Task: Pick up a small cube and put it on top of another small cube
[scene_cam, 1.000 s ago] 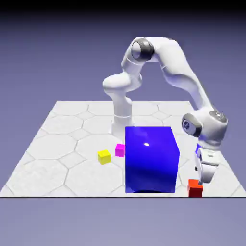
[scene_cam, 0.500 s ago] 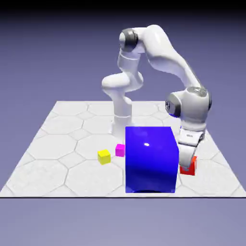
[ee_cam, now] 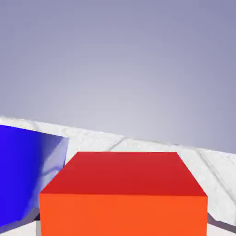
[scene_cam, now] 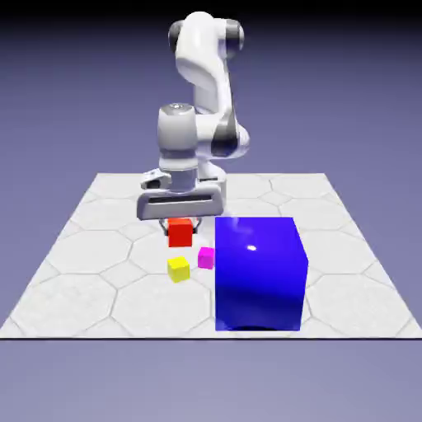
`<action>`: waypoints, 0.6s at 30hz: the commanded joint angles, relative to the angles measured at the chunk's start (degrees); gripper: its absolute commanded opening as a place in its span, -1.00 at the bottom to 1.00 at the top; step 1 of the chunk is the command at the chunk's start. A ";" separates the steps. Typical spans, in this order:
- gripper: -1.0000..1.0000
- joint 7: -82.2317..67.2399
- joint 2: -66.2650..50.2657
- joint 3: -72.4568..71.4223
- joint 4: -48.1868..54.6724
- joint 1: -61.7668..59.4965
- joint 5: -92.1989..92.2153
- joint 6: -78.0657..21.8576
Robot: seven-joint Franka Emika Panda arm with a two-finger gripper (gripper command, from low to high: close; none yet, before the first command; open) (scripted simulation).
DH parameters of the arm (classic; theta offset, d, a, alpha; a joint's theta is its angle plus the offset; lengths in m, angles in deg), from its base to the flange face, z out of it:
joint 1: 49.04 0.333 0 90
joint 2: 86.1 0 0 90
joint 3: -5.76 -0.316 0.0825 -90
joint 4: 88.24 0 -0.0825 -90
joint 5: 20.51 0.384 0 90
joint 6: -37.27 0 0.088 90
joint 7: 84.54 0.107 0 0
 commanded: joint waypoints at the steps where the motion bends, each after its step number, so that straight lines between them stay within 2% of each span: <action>1: -1.00 1.83 2.03 0.25 -2.08 -1.81 -0.32 0.18; 11: -1.00 8.81 4.33 0.64 -22.85 -4.39 -7.78 5.02; 13: -1.00 8.97 4.35 0.64 -23.38 -4.42 -7.98 5.15; 18: -1.00 7.29 -6.03 0.10 -24.22 -4.60 -5.66 16.28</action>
